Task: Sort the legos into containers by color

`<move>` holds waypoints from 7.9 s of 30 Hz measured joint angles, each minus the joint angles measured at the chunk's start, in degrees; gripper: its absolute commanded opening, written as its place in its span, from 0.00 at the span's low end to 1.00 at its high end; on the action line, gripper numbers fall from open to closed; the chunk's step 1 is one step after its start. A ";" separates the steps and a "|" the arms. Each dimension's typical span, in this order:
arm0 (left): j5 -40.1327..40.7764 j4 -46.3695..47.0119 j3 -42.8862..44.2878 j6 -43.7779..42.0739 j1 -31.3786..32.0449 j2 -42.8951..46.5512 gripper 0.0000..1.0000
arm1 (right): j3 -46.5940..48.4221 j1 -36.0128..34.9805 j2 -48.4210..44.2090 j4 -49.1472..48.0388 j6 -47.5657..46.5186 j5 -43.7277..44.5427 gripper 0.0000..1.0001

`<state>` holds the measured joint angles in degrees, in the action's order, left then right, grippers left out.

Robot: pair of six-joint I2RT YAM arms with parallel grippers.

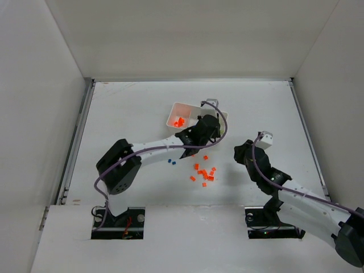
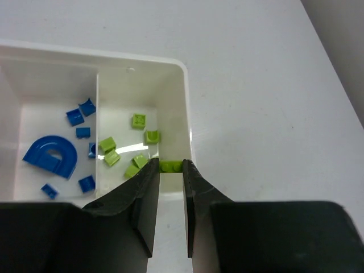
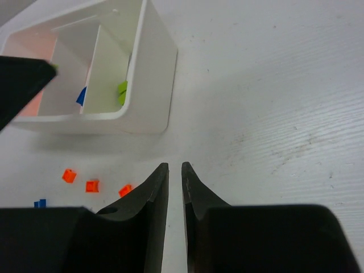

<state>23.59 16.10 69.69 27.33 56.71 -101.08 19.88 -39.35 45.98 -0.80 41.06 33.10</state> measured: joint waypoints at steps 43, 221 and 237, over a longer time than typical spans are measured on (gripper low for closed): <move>-0.87 -3.96 -45.90 8.68 -19.74 43.52 0.31 | 28.22 -26.36 55.52 -12.90 -9.35 -8.76 0.46; -3.50 8.07 -58.12 9.94 -30.95 49.48 0.38 | 44.54 -24.74 69.61 -14.95 -13.25 -4.90 0.30; -4.66 10.05 -58.95 9.94 -30.62 48.54 0.35 | 39.65 -24.06 54.88 -9.01 -14.23 -1.86 0.21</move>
<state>18.94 26.15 10.74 37.28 26.09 -52.53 59.53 -63.42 100.86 -9.80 26.83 31.24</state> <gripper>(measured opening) 0.358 0.244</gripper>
